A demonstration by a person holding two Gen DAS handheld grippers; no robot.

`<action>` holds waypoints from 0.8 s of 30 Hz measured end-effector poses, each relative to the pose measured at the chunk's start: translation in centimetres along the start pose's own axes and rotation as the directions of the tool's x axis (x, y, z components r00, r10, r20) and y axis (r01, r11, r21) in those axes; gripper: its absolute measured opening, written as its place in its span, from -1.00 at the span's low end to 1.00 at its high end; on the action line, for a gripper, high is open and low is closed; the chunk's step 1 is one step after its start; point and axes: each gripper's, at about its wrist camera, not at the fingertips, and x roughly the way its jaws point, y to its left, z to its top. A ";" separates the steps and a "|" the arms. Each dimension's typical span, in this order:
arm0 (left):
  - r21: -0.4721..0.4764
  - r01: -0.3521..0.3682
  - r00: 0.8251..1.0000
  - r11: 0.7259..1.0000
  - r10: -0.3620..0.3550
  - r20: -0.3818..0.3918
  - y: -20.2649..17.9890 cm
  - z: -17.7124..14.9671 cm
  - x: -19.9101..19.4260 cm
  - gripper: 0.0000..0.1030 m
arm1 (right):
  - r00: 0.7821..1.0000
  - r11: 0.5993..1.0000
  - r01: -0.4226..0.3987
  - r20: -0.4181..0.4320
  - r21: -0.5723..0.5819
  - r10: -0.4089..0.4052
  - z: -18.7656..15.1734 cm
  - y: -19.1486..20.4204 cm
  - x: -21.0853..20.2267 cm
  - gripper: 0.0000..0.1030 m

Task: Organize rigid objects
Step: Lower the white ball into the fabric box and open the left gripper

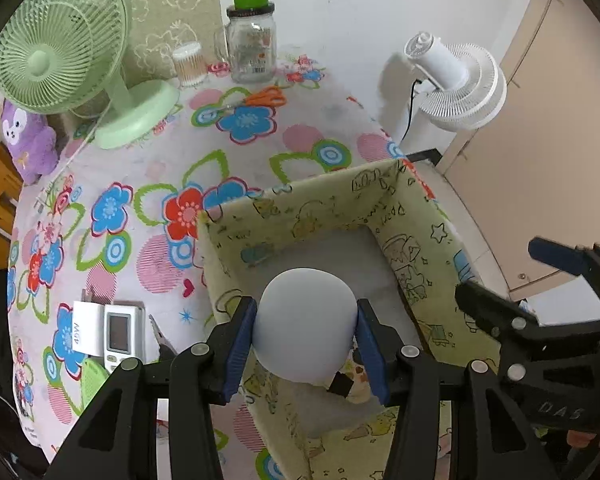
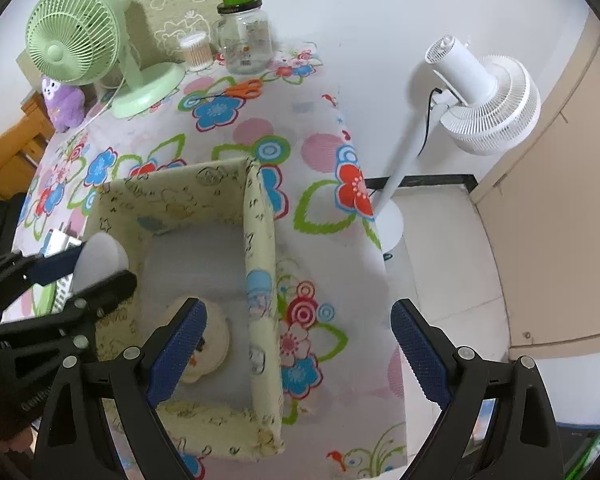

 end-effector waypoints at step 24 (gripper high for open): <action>0.063 0.237 0.965 0.970 -0.228 -0.127 -4.8 -3.0 2.5 0.08 | 0.999 1.000 -0.009 -0.046 0.019 0.010 -0.7 -1.2 1.8 0.85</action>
